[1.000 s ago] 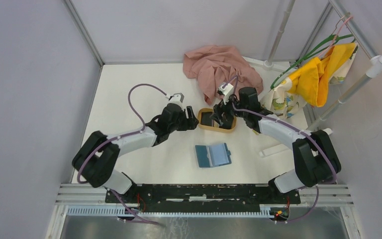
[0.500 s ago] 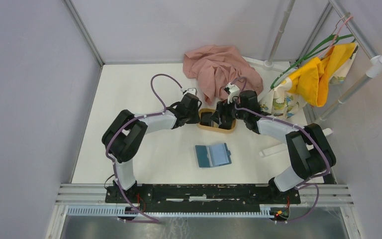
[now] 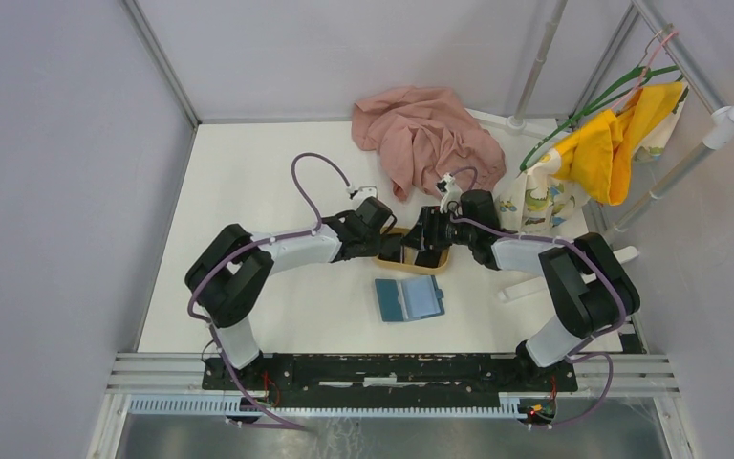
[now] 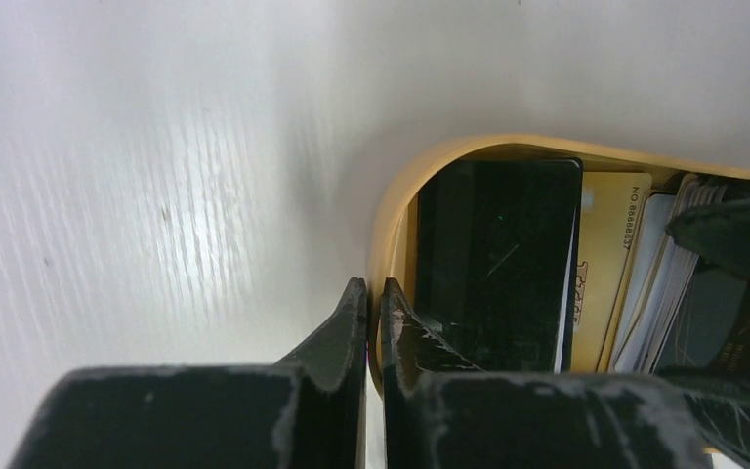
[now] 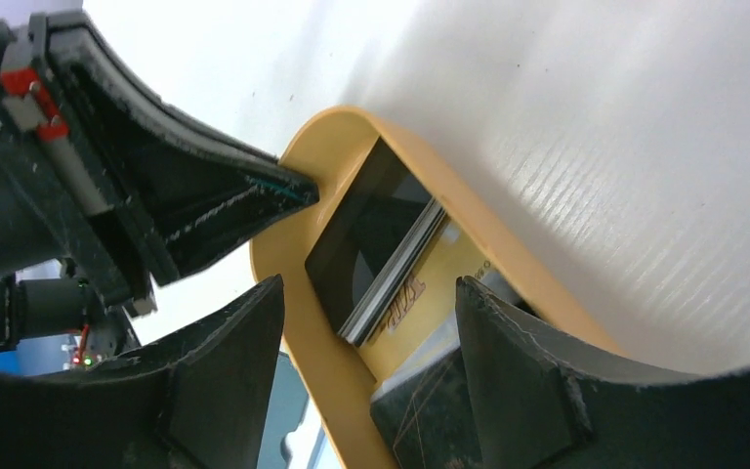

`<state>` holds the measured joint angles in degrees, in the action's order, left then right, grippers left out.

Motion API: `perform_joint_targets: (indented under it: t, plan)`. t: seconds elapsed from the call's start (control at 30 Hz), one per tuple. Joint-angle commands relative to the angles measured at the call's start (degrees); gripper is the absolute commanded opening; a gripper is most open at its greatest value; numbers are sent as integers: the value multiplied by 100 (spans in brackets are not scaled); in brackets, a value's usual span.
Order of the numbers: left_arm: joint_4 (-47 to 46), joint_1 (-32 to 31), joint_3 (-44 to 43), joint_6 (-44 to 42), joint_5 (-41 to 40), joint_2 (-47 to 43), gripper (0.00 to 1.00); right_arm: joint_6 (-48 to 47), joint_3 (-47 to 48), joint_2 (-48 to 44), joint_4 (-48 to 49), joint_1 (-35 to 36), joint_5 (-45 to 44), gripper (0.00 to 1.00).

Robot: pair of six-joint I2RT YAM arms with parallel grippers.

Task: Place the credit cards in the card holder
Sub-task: Pick up the credit card from the storage box.

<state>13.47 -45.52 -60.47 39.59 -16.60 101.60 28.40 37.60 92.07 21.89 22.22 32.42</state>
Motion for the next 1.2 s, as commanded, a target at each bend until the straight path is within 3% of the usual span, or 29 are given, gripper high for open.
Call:
perform_joint_targets:
  t: [0.0,0.27,0.57,0.73,1.17]
  plan:
    - [293,-268,13,853,-233,-372,3,530,-67,189,562,-24,207,70]
    - [442,-446,15,1543,-463,-412,6,674,-53,274,319,-8,3,69]
    - [97,-447,-96,1677,-170,-279,8,1066,-13,401,219,82,-13,67]
    - [36,-506,-131,1774,-155,-246,8,878,122,321,-260,189,-632,67]
    - [24,-669,-264,1833,-168,-308,26,718,344,322,-638,380,-997,69]
